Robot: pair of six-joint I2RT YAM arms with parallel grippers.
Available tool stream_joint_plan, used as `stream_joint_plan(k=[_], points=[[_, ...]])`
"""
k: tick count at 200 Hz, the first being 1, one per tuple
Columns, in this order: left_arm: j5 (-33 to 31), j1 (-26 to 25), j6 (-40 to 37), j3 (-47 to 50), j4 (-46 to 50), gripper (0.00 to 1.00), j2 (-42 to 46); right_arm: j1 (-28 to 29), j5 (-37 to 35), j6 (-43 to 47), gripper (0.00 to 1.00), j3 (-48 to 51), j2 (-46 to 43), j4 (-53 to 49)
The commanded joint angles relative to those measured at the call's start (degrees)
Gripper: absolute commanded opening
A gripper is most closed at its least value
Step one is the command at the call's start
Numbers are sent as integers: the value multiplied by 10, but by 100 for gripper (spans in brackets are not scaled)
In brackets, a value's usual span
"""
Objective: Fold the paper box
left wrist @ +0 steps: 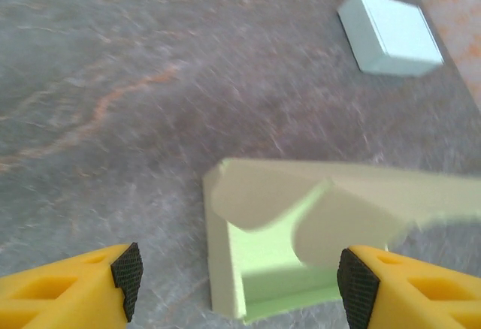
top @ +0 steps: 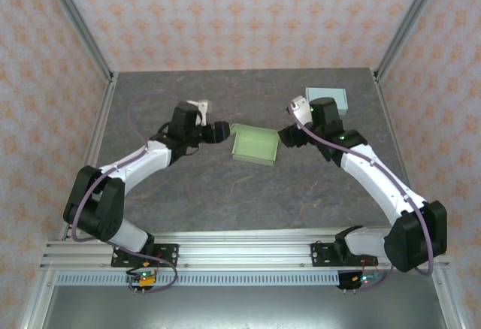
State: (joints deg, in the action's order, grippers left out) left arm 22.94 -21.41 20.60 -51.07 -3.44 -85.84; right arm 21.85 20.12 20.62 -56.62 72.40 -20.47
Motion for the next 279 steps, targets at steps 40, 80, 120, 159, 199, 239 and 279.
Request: stream_joint_plan(k=[40,80,120,159,199,239,279], points=[[-26,-13,-82,-1,-30,73,-19,2,24,-91,66,10,85,102],[-28,-16,-89,-56,-15,71,-66,2,13,-90,52,-18,120,105],[7,-19,-56,-85,-15,56,-95,2,51,-120,30,-32,145,110],[14,-39,-16,-79,-22,45,-105,2,60,-203,28,-9,146,158],[6,-52,24,-85,-21,40,-119,21,26,-265,29,6,158,188],[-5,-54,56,-80,-28,38,-127,26,6,-308,26,11,172,192],[-16,-53,66,-69,-30,37,-129,33,-13,-340,38,13,183,196]])
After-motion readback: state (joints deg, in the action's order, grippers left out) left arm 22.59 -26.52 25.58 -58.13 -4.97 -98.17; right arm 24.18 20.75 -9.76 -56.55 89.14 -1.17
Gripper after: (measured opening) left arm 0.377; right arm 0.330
